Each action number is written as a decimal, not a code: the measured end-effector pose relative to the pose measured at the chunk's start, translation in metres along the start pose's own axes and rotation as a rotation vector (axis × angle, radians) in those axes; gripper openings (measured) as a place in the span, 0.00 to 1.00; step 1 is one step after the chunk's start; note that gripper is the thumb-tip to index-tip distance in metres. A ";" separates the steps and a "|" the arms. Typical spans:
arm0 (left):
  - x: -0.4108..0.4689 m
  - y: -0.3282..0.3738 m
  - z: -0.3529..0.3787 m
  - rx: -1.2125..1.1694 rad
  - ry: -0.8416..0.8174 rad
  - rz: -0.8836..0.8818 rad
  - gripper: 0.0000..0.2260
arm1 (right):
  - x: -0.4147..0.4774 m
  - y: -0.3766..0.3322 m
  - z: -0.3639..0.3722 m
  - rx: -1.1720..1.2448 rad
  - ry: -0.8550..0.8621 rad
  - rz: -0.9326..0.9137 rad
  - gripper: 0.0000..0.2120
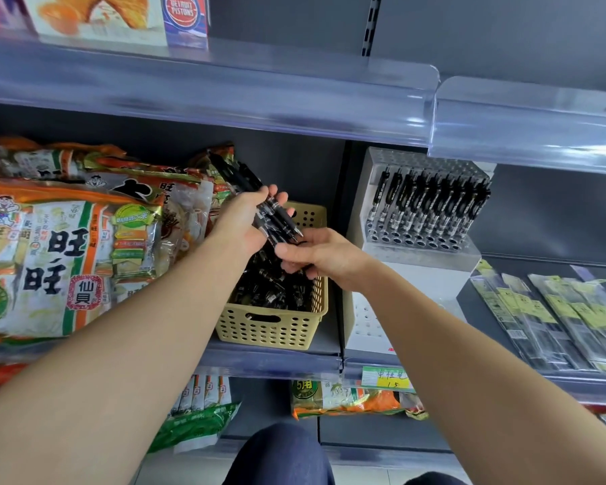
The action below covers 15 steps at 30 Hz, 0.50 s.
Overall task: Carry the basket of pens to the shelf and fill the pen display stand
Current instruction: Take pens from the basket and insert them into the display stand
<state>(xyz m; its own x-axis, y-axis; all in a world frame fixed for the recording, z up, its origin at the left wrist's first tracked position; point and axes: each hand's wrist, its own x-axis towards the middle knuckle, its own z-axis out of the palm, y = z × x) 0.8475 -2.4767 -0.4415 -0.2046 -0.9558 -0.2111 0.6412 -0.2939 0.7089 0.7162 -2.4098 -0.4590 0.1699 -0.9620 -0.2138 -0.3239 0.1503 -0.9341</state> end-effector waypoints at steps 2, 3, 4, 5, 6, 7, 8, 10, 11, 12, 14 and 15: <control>-0.004 -0.002 0.003 -0.038 -0.028 -0.029 0.07 | -0.005 -0.002 -0.005 0.092 0.027 0.002 0.09; -0.006 -0.002 0.004 -0.054 -0.033 -0.030 0.07 | -0.007 -0.002 -0.008 0.126 0.038 0.013 0.08; -0.007 -0.003 0.006 -0.064 -0.033 -0.023 0.08 | -0.010 -0.003 -0.012 0.152 0.043 0.028 0.07; -0.007 -0.002 0.007 -0.080 -0.028 -0.014 0.08 | -0.014 -0.003 -0.015 0.168 0.048 0.045 0.06; -0.007 -0.001 0.007 -0.088 -0.023 -0.003 0.08 | -0.017 -0.003 -0.019 0.182 0.052 0.066 0.05; -0.005 -0.001 0.007 -0.101 -0.016 0.006 0.07 | -0.021 -0.003 -0.023 0.191 0.061 0.086 0.04; -0.004 0.000 0.007 -0.106 -0.006 0.014 0.07 | -0.025 -0.003 -0.026 0.205 0.075 0.104 0.04; -0.004 0.000 0.009 -0.122 0.031 0.037 0.08 | -0.032 -0.004 -0.032 0.232 0.105 0.118 0.04; -0.005 0.000 0.011 -0.140 0.050 0.052 0.09 | -0.035 -0.004 -0.033 0.257 0.115 0.118 0.05; -0.007 -0.001 0.014 -0.160 0.066 0.069 0.10 | -0.037 -0.004 -0.034 0.299 0.117 0.120 0.06; -0.010 -0.004 0.020 -0.196 0.088 0.089 0.11 | -0.040 -0.006 -0.031 0.422 0.076 0.132 0.07; -0.011 -0.005 0.023 -0.204 0.098 0.093 0.11 | -0.041 -0.007 -0.029 0.490 0.044 0.135 0.07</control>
<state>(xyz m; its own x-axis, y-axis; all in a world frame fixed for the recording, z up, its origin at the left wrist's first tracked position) 0.8297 -2.4645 -0.4277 -0.0711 -0.9722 -0.2230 0.7920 -0.1910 0.5799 0.6850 -2.3778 -0.4351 0.1139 -0.9338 -0.3393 0.1364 0.3530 -0.9256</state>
